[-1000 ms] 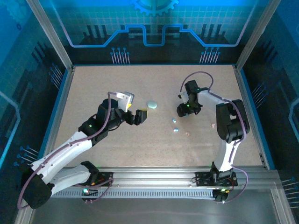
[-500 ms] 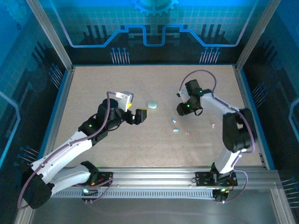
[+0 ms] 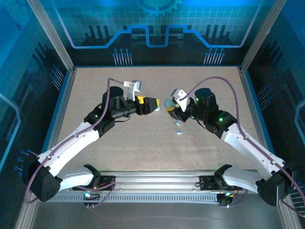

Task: Insert wireless bluetooth earbuds into charging case

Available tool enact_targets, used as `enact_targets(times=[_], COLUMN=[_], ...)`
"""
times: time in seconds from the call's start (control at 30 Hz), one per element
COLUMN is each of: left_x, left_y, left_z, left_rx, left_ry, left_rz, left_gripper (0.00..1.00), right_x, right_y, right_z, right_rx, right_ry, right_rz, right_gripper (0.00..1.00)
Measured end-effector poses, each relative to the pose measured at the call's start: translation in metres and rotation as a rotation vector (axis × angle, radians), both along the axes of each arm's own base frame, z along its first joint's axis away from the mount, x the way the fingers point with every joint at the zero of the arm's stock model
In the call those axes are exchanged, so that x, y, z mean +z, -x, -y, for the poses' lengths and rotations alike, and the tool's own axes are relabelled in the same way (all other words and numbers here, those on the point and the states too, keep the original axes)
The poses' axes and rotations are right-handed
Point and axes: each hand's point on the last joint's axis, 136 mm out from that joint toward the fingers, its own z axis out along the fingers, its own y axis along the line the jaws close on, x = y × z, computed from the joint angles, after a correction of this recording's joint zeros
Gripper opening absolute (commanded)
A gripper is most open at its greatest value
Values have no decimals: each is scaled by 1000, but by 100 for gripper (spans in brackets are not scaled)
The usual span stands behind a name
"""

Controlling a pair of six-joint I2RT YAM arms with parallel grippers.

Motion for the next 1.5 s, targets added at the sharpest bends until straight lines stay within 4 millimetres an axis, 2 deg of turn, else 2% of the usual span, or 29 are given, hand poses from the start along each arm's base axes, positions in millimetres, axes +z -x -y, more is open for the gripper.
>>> enact_targets(times=[0.27, 0.5, 0.6, 0.7, 0.87, 0.93, 1.0, 1.1, 1.2, 1.3, 1.4, 1.5], left_x=[5, 1, -3, -6, -8, -6, -5, 2, 13, 22, 25, 27], left_y=[10, 12, 11, 11, 10, 10, 9, 9, 14, 17, 18, 19], left_z=[20, 35, 38, 42, 41, 41, 40, 38, 34, 33, 34, 35], left_rx=[-93, -131, -136, -143, -137, -130, -113, -86, -66, -57, -58, -62], left_ry=[40, 34, 28, 22, 3, 6, 21, 78, 154, 224, 268, 295], left_rz=[-33, -52, -63, -73, -84, -84, -103, -140, -171, -198, -230, -254], left_gripper=[70, 52, 48, 39, 14, 6, 4, 2, 2, 1, 1, 1], right_x=[5, 11, 13, 13, 13, 14, 16, 16, 7, 5, 21, 35], right_y=[6, 9, 9, 10, 9, 8, 8, 13, 20, 17, 10, 13], right_z=[-12, -18, -21, -23, -23, -23, -23, -17, -9, -2, 2, -2], right_rx=[51, 71, 75, 76, 67, 59, 59, 57, 61, 50, 36, 62], right_ry=[12, 2, -2, 1, 11, 11, 5, -8, -15, -40, -96, -145], right_rz=[56, 84, 94, 102, 111, 119, 147, 234, 307, 325, 366, 404], right_gripper=[28, 29, 29, 30, 34, 43, 55, 65, 66, 65, 65, 63])
